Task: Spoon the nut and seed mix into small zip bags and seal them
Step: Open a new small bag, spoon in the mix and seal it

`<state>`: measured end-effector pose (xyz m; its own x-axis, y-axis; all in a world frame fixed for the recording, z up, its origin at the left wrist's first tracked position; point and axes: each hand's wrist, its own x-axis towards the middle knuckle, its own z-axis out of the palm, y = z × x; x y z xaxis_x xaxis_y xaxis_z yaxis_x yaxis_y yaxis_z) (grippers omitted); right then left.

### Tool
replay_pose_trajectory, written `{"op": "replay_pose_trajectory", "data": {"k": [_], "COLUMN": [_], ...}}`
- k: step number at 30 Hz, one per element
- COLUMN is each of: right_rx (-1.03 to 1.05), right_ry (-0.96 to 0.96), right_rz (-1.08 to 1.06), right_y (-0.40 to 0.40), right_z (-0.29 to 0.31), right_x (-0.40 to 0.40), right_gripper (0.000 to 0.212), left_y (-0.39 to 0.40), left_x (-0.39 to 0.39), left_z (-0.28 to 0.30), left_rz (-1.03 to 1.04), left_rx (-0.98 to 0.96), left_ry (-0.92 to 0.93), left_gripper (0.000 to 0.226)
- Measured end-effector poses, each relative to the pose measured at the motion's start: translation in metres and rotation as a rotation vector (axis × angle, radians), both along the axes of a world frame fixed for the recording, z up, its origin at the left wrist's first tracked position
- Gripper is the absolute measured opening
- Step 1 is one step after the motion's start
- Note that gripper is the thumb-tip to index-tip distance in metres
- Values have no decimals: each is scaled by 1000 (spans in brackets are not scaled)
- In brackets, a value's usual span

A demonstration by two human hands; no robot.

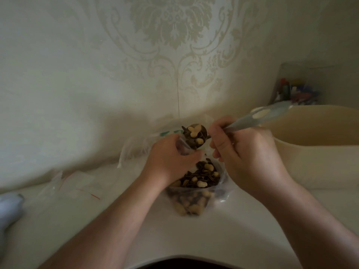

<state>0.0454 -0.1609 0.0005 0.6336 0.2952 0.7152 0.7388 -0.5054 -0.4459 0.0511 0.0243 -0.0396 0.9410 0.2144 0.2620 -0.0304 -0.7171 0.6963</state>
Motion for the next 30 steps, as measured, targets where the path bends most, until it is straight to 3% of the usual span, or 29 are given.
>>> {"op": "replay_pose_trajectory", "data": {"k": [3,12,17,22,26,30], "right_rx": [-100,-110,-76,-62,-86,-108], "right_ry": [-65,-153,-165,-199,-211,-194], "right_rz": [17,23,23,17,22,44], "right_y": [2,6,8,11,9,6], "right_z": [0,0,-1,-2,-7,-12], "right_x": [-1,-6,-8,-9,-6,-1], "right_gripper": [46,36,8,23,7,16], "left_y": [1,6,4,6,5,5], "left_x": [2,9,8,9,7,5], "left_z": [-1,-6,-5,-7,-5,-2], "left_rz": [-5,-13,25,53,33,34], "left_rx": [-15,61,27,-45,-70,-88], "left_ry": [0,6,-20,-43,-59,-46], "left_gripper": [41,47,39,37,32,34]}}
